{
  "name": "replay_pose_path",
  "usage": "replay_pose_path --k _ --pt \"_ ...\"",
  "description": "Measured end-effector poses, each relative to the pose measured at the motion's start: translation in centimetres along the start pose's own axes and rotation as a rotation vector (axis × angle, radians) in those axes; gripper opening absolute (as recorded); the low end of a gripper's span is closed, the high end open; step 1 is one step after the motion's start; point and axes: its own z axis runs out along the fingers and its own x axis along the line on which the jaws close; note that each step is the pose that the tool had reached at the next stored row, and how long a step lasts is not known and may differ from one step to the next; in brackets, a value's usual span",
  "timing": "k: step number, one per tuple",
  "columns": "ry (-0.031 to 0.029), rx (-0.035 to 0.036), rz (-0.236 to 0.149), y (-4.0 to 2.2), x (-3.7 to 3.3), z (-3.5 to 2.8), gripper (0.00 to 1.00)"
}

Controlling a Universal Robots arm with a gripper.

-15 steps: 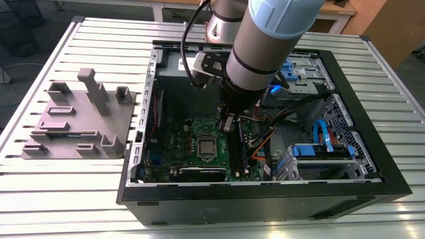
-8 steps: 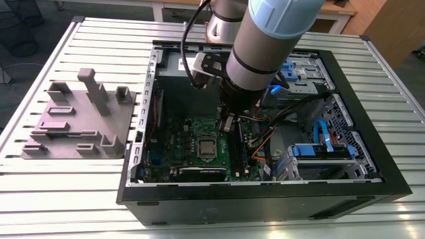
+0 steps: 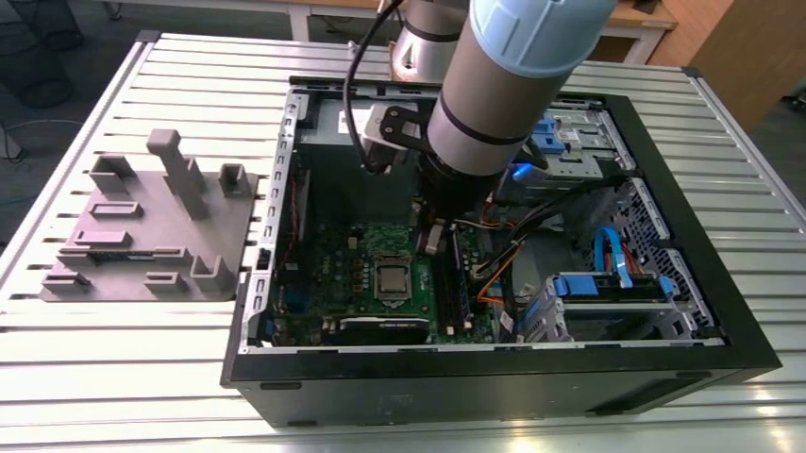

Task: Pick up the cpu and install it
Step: 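Install the first cpu locking lever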

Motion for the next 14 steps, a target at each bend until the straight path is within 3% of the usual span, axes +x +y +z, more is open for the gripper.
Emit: replay_pose_path --k 9,14 --pt "0.0044 -0.0025 -0.032 -0.21 0.71 0.29 0.11" --pt "0.01 -0.003 -0.048 -0.28 0.92 0.38 0.11"
